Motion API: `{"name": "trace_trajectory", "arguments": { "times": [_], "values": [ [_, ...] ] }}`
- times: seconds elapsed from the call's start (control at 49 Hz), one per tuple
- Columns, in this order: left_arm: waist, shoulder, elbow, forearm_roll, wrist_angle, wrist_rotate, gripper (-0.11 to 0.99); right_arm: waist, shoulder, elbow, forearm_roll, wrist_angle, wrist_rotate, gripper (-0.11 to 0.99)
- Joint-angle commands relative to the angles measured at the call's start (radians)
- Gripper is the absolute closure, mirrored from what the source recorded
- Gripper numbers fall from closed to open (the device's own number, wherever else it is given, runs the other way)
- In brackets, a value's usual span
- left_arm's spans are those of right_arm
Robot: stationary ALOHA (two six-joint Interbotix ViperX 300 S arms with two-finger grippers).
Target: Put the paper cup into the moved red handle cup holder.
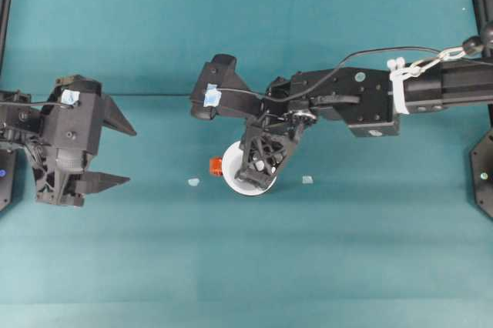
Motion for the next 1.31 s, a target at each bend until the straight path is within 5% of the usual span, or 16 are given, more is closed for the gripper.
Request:
{"name": "trace_trajectory", "arguments": {
  "times": [0.0,0.674,0.838,1.103,1.287],
  "values": [
    [-0.002,-0.003,-0.014,0.002,-0.009,-0.002,-0.04,0.005,-0.006,-0.008,-0.002,-0.005,-0.005,0.98],
    [-0.002,-0.003,-0.012,0.002,-0.009,-0.003,-0.04,0.005,-0.017,-0.026,-0.002,0.008,-0.009,0.93],
    [-0.002,-0.003,-0.011,0.002,-0.009,-0.003,-0.04,0.003,-0.021,-0.052,-0.003,0.011,-0.009,0.68],
    [-0.002,-0.003,-0.012,0.002,-0.009,-0.003,-0.04,0.014,-0.021,-0.052,-0.023,0.011,-0.015,-0.04],
    [0.000,-0.002,-0.011,0.002,-0.009,-0.002,-0.04,0.014,-0.023,-0.054,-0.028,0.011,-0.015,-0.04]
  ]
}}
